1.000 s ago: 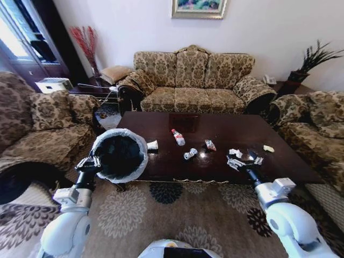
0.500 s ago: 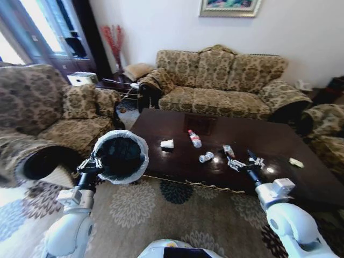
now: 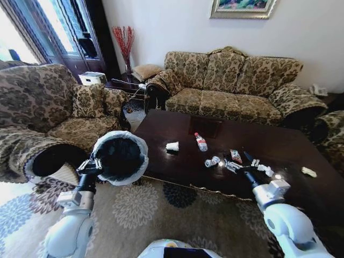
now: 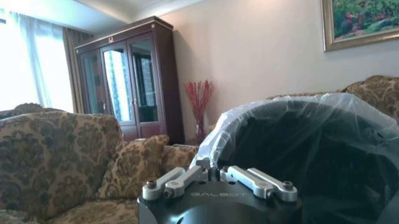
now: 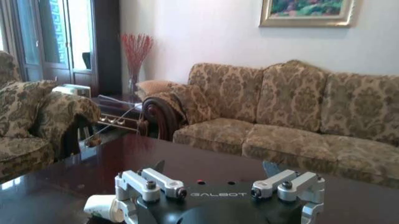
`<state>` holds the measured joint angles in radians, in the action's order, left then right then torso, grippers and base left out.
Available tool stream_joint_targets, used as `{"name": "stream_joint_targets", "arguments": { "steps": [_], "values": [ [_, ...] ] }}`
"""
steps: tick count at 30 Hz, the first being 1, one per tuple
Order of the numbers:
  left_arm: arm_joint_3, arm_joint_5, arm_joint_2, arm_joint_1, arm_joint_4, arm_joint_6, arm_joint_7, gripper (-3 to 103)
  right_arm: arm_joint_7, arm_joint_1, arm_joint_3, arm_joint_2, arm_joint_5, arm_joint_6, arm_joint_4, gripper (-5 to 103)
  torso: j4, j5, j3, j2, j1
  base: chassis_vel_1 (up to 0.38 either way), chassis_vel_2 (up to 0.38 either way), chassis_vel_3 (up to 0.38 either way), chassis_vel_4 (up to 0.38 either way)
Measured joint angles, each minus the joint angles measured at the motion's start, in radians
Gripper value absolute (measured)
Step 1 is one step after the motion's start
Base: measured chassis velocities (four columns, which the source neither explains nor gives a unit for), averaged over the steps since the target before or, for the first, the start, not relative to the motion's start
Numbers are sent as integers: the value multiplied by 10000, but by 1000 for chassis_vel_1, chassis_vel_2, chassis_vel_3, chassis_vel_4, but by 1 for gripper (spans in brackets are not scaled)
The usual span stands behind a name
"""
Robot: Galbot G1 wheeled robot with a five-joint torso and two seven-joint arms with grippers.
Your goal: Move to the front of the table and place the trash on the table into the trash bin.
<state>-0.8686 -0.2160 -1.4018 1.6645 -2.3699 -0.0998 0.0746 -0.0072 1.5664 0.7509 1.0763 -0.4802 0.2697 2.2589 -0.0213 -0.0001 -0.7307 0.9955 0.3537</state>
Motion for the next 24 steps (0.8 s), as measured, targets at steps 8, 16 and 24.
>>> {"name": "stream_joint_targets", "arguments": {
  "steps": [8, 16, 24],
  "values": [
    [-3, 101, 3, -328, 359, -60, 146, 3, -1068, -988, -1141, -246, -2, -596, -1947, 100, -1, 2, -5, -4, 13, -76, 75, 75, -95],
    [283, -3, 285, -864, 1063, -189, 175, 3, -1543, -2854, -3169, 73, -405, -1178, -4723, 100, 10, -2, 1, 2, -5, 0, 0, 0, 0],
    [39, -211, 427, -675, 742, -214, 341, 3, -1584, -5634, -5757, 960, -10, -1014, -7000, 100, -4, -1, -3, -1, 6, 0, 0, 0, 0]
  ]
}}
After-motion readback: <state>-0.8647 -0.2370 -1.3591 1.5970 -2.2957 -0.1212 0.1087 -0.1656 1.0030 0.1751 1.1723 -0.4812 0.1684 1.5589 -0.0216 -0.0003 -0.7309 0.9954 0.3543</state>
